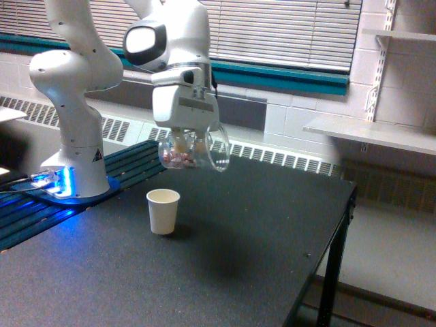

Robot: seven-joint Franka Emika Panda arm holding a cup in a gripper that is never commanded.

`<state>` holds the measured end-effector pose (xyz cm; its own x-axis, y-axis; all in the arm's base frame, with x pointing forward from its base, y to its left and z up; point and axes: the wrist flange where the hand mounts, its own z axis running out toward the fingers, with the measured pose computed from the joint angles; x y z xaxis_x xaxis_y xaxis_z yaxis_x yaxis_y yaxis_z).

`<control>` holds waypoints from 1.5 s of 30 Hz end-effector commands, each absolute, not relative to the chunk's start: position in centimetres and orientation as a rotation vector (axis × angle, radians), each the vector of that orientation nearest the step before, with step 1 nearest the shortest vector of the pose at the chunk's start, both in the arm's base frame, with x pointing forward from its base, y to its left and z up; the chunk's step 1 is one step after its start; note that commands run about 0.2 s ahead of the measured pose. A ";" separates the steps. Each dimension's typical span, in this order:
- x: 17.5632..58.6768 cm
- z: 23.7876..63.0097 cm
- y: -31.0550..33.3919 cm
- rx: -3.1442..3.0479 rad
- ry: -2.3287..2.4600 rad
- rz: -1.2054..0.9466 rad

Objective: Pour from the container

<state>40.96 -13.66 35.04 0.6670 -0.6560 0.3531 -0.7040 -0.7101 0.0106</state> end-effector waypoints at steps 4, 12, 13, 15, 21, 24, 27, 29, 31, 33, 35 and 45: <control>37.0 33.5 -12.6 2.711 -1.170 0.460; 33.6 32.8 -11.6 2.693 -1.159 0.412; 33.3 32.8 -11.4 2.691 -1.155 0.407; 32.7 32.8 -11.2 2.688 -1.147 0.397; 31.5 33.2 -10.4 2.680 -1.092 0.375; 31.0 33.2 -9.9 2.681 -1.069 0.355; 30.6 33.1 -9.3 2.676 -1.052 0.336; 30.2 32.9 -8.8 2.676 -1.039 0.317; 29.9 32.7 -8.4 2.681 -1.019 0.296; 29.6 32.4 -7.9 2.681 -1.011 0.277; 29.4 32.2 -7.4 2.686 -1.001 0.262; 29.0 32.1 -6.1 2.671 -0.991 0.207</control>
<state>30.00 -7.19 33.29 0.7423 -0.6163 0.2629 -0.6660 -0.7218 0.1882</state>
